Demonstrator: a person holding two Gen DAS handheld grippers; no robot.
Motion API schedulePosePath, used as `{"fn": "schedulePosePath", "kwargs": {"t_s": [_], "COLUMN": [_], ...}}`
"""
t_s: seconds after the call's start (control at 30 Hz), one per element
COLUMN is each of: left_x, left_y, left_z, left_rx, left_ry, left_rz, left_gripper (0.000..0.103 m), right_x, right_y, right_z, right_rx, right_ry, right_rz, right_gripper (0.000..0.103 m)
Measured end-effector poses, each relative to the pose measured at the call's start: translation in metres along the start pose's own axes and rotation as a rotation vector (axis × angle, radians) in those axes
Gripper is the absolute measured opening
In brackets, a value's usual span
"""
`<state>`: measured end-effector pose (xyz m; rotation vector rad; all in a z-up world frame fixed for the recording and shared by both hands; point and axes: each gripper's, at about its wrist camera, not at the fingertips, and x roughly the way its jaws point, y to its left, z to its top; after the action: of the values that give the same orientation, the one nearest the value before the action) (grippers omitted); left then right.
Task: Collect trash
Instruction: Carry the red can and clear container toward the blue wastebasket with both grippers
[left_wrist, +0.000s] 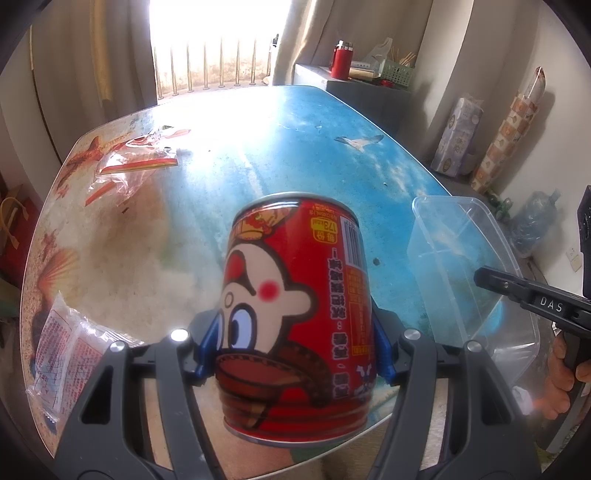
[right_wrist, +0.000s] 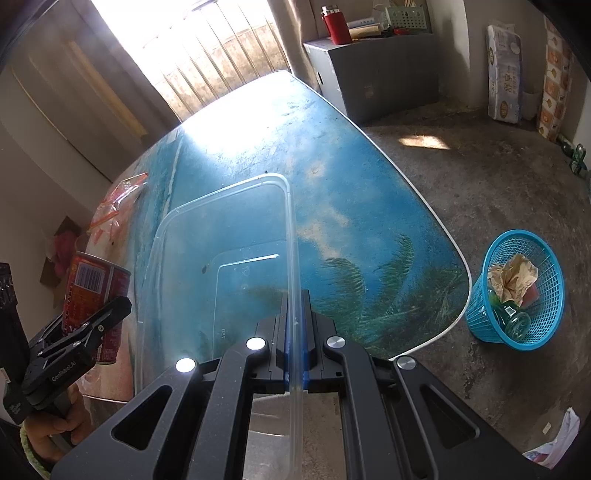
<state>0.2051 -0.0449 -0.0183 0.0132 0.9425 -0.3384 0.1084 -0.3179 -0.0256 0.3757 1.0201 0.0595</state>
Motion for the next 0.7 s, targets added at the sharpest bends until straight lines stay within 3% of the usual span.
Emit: {"fn": "schedulePosePath", "kwargs": {"t_s": [0.43,0.7], "left_x": [-0.019,-0.03], "left_y": [-0.022,-0.072], "left_z": [0.007,0.022], "left_rx": [0.049,0.143], "left_ry": [-0.041,-0.072], "left_rz": [-0.026,-0.095], "left_gripper": [0.061,0.062], "right_x": [-0.023,-0.066], "right_y": [-0.019,-0.07], "right_z": [-0.004,-0.013], "right_rx": [0.052,0.154], "right_ry": [-0.058,-0.165], "right_rz": [0.061,0.072], "right_gripper": [0.004,0.004]}}
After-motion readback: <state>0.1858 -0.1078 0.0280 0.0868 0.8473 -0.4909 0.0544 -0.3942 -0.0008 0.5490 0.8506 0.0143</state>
